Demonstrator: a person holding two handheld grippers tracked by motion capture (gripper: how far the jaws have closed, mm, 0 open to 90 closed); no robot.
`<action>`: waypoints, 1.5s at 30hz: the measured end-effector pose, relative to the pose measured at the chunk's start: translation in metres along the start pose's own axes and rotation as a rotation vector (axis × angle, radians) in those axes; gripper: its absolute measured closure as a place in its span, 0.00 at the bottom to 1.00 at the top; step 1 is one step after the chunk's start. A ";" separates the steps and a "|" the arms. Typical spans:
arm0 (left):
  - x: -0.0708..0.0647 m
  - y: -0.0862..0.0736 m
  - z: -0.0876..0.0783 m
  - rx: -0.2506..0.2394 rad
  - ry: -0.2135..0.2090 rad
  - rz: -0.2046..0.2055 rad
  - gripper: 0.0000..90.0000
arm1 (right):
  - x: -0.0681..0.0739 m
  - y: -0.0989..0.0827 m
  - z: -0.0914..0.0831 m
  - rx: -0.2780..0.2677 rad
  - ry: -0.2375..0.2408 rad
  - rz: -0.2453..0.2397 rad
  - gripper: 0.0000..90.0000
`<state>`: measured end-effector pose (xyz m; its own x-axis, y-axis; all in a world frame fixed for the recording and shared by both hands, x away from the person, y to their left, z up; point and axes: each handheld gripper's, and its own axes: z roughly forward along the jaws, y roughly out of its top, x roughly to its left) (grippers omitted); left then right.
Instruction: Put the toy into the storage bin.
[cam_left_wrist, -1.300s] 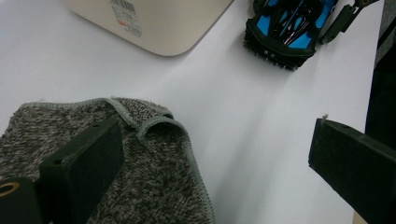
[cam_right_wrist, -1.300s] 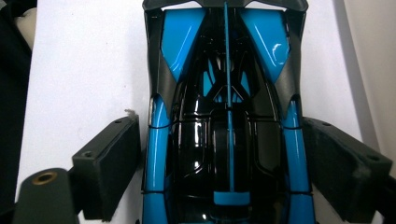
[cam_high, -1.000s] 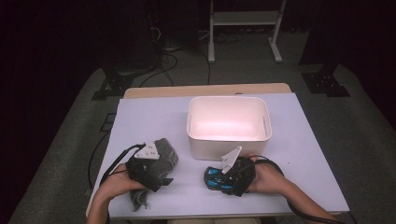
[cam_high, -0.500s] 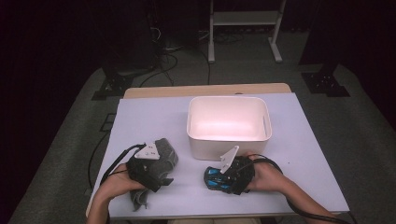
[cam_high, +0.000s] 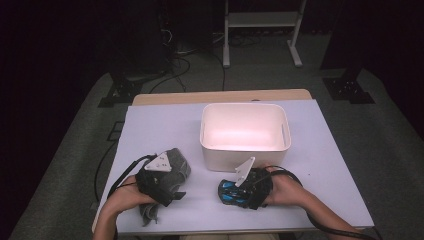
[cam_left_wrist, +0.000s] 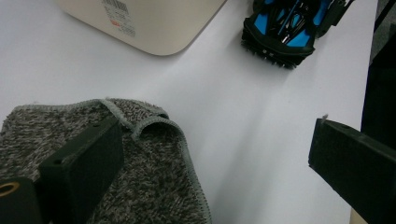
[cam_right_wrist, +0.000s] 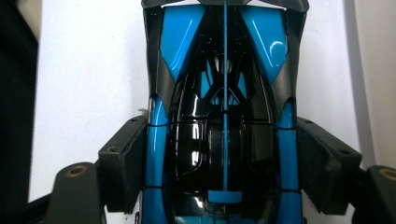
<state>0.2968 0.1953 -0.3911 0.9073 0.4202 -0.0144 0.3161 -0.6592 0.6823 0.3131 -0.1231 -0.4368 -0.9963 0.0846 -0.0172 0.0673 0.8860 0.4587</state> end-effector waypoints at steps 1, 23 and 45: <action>0.000 0.000 0.000 -0.002 0.001 0.001 0.03 | 0.001 0.001 0.000 0.008 0.000 -0.002 0.28; 0.000 -0.001 -0.001 0.000 0.009 0.012 0.03 | 0.006 0.010 -0.021 -0.030 0.043 -0.011 0.28; 0.001 -0.003 -0.003 0.002 0.009 0.020 0.03 | 0.014 0.043 -0.088 -0.105 0.100 -0.040 0.28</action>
<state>0.2956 0.1996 -0.3905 0.9109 0.4125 0.0056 0.2988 -0.6690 0.6806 0.2968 -0.1236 -0.3389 -0.9988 0.0000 0.0489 0.0269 0.8348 0.5499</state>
